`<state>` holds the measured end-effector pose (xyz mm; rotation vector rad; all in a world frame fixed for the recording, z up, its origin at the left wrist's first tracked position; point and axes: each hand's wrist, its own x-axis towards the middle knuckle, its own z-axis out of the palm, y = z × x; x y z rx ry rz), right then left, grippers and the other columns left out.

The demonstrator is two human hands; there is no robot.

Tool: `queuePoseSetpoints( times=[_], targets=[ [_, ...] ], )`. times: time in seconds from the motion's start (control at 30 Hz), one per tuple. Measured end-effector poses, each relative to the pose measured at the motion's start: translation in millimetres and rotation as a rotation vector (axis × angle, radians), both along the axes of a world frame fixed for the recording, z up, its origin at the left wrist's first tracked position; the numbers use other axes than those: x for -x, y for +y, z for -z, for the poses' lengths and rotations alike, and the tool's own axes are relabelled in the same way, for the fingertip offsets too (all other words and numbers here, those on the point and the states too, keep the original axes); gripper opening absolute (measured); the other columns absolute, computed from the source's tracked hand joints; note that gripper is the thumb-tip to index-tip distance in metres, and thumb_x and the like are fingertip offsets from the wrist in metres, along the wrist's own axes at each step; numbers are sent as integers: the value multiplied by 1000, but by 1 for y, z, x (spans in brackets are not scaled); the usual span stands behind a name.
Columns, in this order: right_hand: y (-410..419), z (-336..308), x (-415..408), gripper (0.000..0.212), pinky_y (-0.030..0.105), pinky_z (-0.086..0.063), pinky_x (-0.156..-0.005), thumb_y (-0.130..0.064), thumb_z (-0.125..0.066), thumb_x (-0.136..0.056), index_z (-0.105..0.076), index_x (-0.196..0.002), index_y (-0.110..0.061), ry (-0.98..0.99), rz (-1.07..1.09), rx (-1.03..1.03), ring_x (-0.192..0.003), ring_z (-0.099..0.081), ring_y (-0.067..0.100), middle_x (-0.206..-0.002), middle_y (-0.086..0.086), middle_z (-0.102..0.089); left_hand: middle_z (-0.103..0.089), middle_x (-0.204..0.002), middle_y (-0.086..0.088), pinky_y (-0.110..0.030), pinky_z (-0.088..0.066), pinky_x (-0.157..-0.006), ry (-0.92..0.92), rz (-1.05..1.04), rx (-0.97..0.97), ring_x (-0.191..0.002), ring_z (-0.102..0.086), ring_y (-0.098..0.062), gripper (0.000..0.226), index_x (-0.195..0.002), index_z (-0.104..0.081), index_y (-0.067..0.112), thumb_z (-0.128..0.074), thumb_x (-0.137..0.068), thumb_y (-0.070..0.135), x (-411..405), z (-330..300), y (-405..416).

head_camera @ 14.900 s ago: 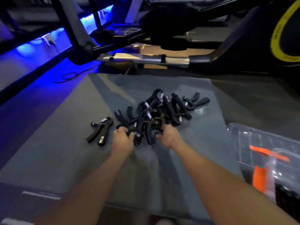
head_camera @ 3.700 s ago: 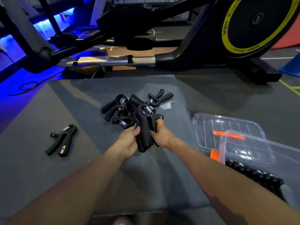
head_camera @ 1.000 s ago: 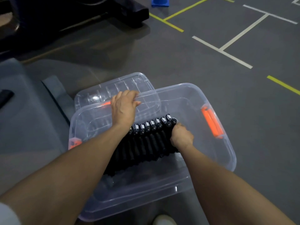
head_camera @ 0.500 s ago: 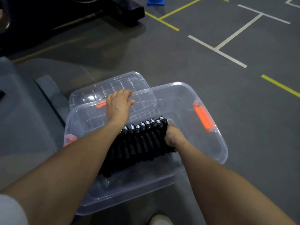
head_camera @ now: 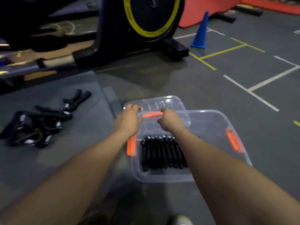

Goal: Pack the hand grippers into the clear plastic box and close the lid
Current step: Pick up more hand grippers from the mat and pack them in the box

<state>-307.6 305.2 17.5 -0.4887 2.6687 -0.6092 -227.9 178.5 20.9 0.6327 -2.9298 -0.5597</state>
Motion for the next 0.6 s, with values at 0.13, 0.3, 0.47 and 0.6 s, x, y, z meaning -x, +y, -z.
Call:
queuePoseSetpoints(
  times=[0.13, 0.3, 0.47, 0.6],
  targets=[
    [-82, -42, -66, 52, 33, -35, -107, -20, -62, -88, -44, -135, -4, 7, -205, 63, -131, -44, 31, -139, 19, -48, -46, -133, -8, -39, -43, -100, 5, -196, -55, -119, -52, -30, 38, -126, -50, 17, -56, -88, 21, -81, -36, -71],
    [-183, -63, -145, 52, 33, -36, -106, -20, -64, -88, -46, -134, -3, -12, -358, 112, -131, -45, 31, -137, 18, -52, -48, -129, -11, -38, -43, -100, 40, -408, -110, -118, -52, -30, 38, -125, -50, 15, -56, -88, 21, -181, -51, -157],
    [-272, -42, -213, 47, 31, -42, -100, -15, -64, -86, -51, -129, -4, -89, -463, 120, -122, -54, 31, -129, 16, -58, -52, -125, -10, -38, -45, -96, 54, -601, -154, -114, -54, -29, 33, -120, -54, 15, -56, -87, 20, -270, -26, -224],
    [-339, -5, -265, 46, 37, -43, -104, -19, -65, -85, -52, -127, -5, -152, -565, 96, -120, -54, 31, -129, 17, -57, -51, -127, -11, -39, -41, -101, 15, -735, -165, -120, -50, -30, 37, -123, -52, 12, -56, -87, 19, -341, 9, -269]
  ],
)
